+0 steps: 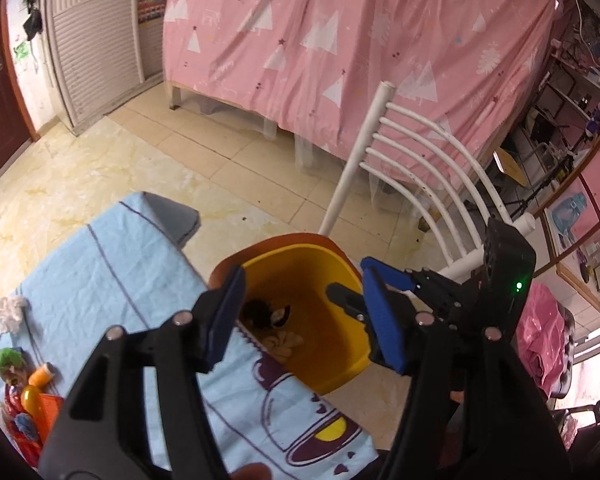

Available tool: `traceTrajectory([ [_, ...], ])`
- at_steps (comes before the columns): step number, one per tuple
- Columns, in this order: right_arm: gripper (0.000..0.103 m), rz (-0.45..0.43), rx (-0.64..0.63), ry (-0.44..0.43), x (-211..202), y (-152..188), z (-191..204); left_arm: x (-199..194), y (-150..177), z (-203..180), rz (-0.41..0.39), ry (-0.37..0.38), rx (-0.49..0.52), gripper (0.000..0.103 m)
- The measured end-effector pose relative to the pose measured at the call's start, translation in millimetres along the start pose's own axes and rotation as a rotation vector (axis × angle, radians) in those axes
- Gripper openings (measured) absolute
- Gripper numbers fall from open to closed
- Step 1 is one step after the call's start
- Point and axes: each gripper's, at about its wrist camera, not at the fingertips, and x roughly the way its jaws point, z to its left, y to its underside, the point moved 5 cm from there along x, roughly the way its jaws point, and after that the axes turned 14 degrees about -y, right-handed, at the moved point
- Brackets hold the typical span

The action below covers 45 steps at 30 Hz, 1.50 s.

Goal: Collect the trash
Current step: 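Open the right tool over the bin, then return both tools to the sheet, then grasp the cream crumpled ball with the left tool while the right tool grasps the green fuzzy toy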

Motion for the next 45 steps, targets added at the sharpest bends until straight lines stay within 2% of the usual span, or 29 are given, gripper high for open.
traceTrajectory([
  [10, 0.056, 0.018, -0.063, -0.024, 19, -15, 41, -21, 10, 56, -0.023, -0.053, -0.069, 0.058],
  [24, 0.057, 0.122, -0.204, -0.101, 83, -16, 130, -56, 37, 158, -0.057, -0.158, -0.197, 0.058],
  [33, 0.061, 0.209, -0.281, -0.152, 129, -4, 185, -77, 77, 239, -0.035, -0.290, -0.258, 0.059],
  [36, 0.061, 0.242, -0.309, -0.168, 146, 3, 204, -83, 90, 268, -0.030, -0.326, -0.287, 0.062],
  [45, 0.062, 0.327, -0.387, -0.205, 192, 18, 257, -91, 129, 326, 0.007, -0.387, -0.352, 0.063],
])
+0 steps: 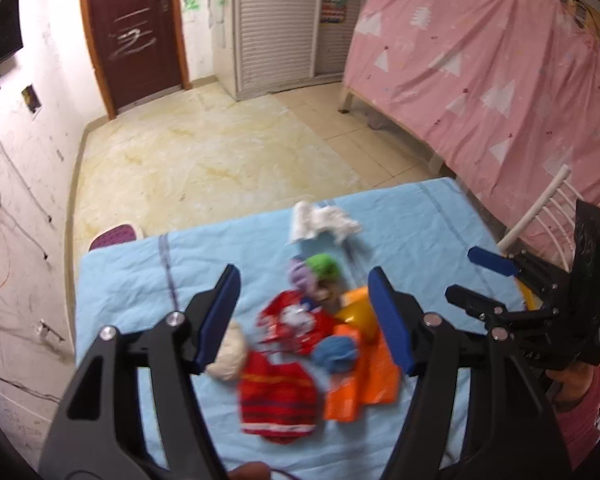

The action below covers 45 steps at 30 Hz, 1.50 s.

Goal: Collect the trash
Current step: 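Grasp the cream crumpled ball with the left tool while the right tool grasps the green fuzzy toy, then carry both items to the yellow bin and open both tools over it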

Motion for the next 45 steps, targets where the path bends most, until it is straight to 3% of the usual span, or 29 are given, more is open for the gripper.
traceTrajectory([
  [9, 0.062, 0.063, -0.063, -0.018, 50, -23, 36, 41, 30, 44, 0.111, -0.038, -0.031, 0.064],
  [16, 0.062, 0.102, -0.081, -0.023, 81, -35, 51, 65, 44, 59, 0.168, -0.018, -0.036, 0.064],
  [26, 0.062, 0.147, -0.064, -0.042, 116, -44, 55, 85, 57, 62, 0.211, 0.047, -0.032, 0.069],
  [35, 0.062, 0.195, -0.001, -0.033, 146, -36, 40, 99, 67, 62, 0.238, 0.044, -0.011, 0.067],
  [37, 0.056, 0.197, 0.006, -0.032, 148, -33, 38, 97, 67, 62, 0.235, 0.053, -0.015, 0.055],
  [39, 0.035, 0.193, 0.009, -0.035, 148, -31, 38, 96, 67, 60, 0.232, 0.047, -0.003, 0.051],
  [42, 0.024, 0.167, -0.015, -0.017, 142, -32, 42, 93, 68, 57, 0.221, 0.027, 0.014, 0.051],
  [45, 0.024, 0.139, -0.020, -0.029, 135, -35, 47, 87, 62, 59, 0.213, 0.020, -0.007, 0.051],
])
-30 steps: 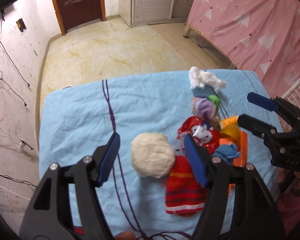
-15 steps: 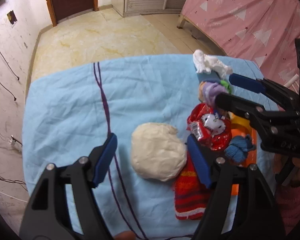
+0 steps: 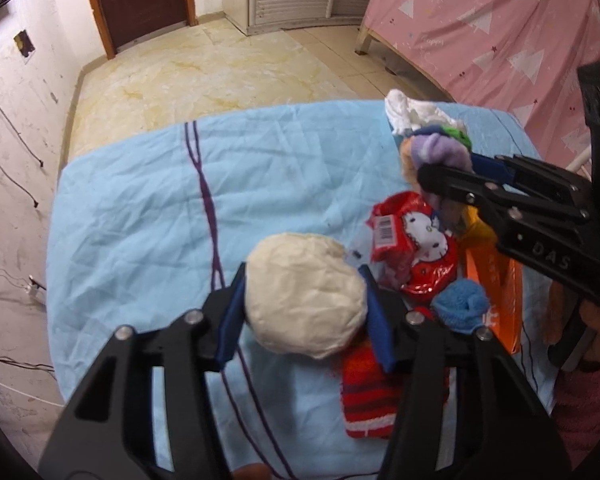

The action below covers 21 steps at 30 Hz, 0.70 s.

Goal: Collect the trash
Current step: 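Carry both items to the yellow bin and open both tools over it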

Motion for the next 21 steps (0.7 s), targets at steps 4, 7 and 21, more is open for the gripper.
traceTrajectory([
  [4, 0.024, -0.044, -0.011, -0.011, -17, -1, 5, -18, -6, 7, -0.038, -0.021, -0.022, 0.051],
  [7, 0.025, -0.082, -0.013, -0.023, -33, -3, 8, -34, -11, 7, -0.070, -0.036, -0.028, 0.051],
  [21, 0.025, -0.312, 0.017, 0.018, -161, 16, -29, -86, -31, -60, -0.187, -0.036, 0.030, 0.051],
])
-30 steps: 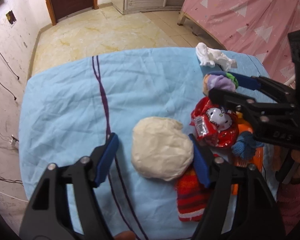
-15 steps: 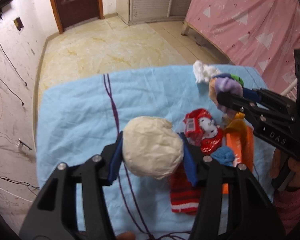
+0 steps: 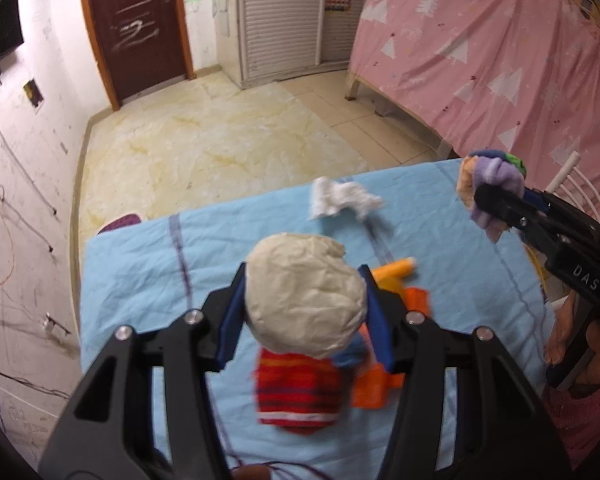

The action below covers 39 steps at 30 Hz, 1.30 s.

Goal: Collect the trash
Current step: 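Carry both items to the yellow bin and open both tools over it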

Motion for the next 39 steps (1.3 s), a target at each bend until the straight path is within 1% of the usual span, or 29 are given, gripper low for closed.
traceTrajectory([
  [7, 0.025, -0.085, 0.045, 0.068, -64, 11, -39, -9, -8, -56, -0.026, 0.050, 0.069, 0.051],
  [12, 0.025, -0.131, 0.079, 0.137, -110, 25, -73, -15, -14, -106, -0.036, 0.092, 0.128, 0.051],
  [17, 0.025, -0.159, 0.127, 0.185, -144, 45, -103, -25, -15, -159, -0.046, 0.145, 0.190, 0.051],
  [21, 0.025, -0.179, 0.167, 0.241, -169, 61, -129, -33, -16, -201, -0.055, 0.180, 0.241, 0.051],
  [27, 0.025, -0.192, 0.223, 0.325, -202, 90, -164, -43, -18, -256, -0.058, 0.251, 0.276, 0.051],
  [31, 0.026, -0.197, 0.271, 0.361, -220, 108, -185, -46, -19, -292, -0.041, 0.306, 0.294, 0.051],
  [33, 0.031, -0.202, 0.294, 0.370, -227, 116, -193, -46, -18, -310, -0.034, 0.322, 0.304, 0.051],
  [34, 0.032, -0.203, 0.301, 0.377, -229, 119, -196, -45, -16, -321, -0.036, 0.321, 0.315, 0.051],
  [37, 0.040, -0.200, 0.316, 0.386, -235, 129, -204, -42, -11, -342, -0.023, 0.330, 0.336, 0.051],
  [39, 0.052, -0.192, 0.325, 0.385, -235, 135, -209, -41, -9, -353, -0.013, 0.341, 0.341, 0.051],
])
